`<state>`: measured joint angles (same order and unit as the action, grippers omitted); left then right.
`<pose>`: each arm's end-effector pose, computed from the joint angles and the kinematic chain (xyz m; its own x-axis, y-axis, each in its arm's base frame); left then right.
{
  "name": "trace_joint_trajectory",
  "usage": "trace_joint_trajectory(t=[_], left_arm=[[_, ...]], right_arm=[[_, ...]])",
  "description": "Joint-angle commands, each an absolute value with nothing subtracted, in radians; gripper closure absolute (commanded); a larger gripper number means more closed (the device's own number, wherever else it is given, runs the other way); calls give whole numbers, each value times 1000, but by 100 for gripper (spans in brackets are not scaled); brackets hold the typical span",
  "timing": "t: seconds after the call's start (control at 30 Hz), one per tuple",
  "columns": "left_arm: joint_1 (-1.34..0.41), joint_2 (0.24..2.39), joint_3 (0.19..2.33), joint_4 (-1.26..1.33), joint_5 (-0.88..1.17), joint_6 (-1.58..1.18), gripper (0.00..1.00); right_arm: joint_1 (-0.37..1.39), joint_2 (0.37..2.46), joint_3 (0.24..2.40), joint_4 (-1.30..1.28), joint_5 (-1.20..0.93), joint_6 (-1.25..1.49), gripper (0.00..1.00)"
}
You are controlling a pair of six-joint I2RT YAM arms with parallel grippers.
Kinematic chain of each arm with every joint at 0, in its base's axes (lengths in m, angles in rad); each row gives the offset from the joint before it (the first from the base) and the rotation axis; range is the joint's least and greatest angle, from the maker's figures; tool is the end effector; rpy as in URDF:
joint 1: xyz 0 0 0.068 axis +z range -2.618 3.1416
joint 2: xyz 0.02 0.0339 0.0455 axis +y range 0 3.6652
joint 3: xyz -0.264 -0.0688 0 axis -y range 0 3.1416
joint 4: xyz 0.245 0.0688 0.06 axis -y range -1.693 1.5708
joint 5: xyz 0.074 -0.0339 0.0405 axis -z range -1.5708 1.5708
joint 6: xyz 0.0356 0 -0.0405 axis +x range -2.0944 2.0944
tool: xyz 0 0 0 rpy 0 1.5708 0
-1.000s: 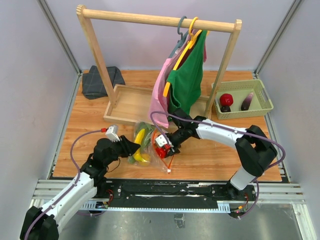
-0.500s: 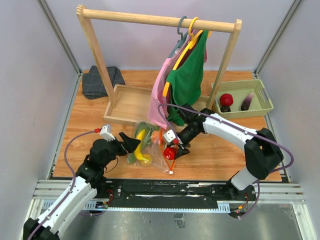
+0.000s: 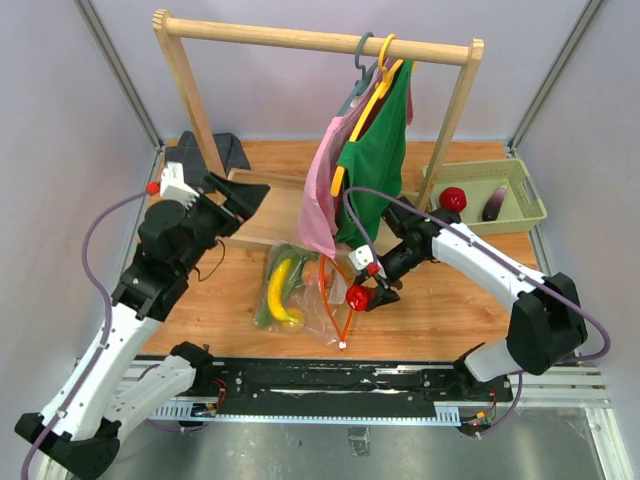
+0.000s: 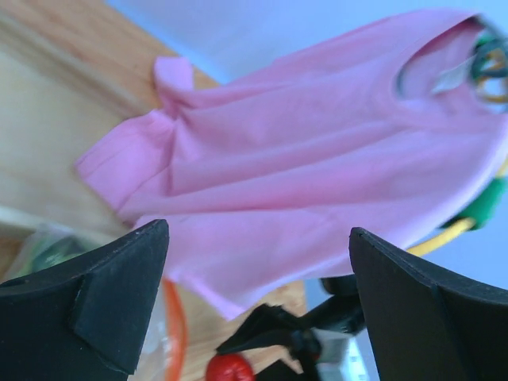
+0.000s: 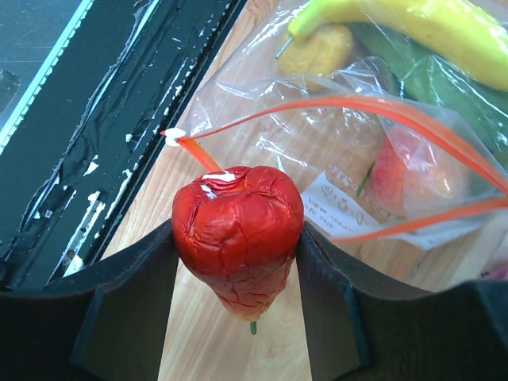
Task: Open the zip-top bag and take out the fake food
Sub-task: Pick up the fake fruit from the zipper food storage bag, then place the fake fruit in the bin.
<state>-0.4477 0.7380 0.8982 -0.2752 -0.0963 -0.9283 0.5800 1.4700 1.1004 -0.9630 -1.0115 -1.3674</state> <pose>0.1508 -0.0686 0.3769 -0.3380 -0.7217 -0.6041 0.1238 0.6022 -0.7887 0.2055 0.1707 0.2533 0.2844 -0.4349 -0.8544 -0.8886 -0.4541 -0.0647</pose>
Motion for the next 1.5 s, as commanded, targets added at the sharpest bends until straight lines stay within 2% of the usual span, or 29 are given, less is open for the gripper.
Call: trace_joint_trajectory(t=[0.0, 0.17, 0.47, 0.73, 0.83, 1.07, 1.23, 1.47], left_arm=[[-451, 794, 1104, -376, -134, -1014, 1], [-451, 852, 1299, -481, -130, -1043, 1], [-451, 860, 1376, -471, -140, -1025, 1], [-451, 941, 1435, -413, 9, -1012, 1], [-451, 899, 1310, -269, 70, -969, 1], [-452, 733, 812, 258, 299, -806, 1], [-451, 671, 581, 401, 395, -759, 1], [-451, 568, 383, 454, 394, -741, 1]], right_arm=[[516, 1419, 1101, -1035, -1053, -1358, 81], [442, 1373, 1081, -996, -1053, -1283, 81], [323, 1324, 1057, -992, -1066, -1253, 80], [159, 1273, 1019, -953, -1126, -1228, 80], [88, 1240, 1011, -932, -1143, -1197, 79], [-58, 1186, 1011, -877, -1135, -1067, 79], [-165, 1155, 1025, -847, -1137, -972, 79], [-281, 1130, 1025, -766, -1145, -839, 76]])
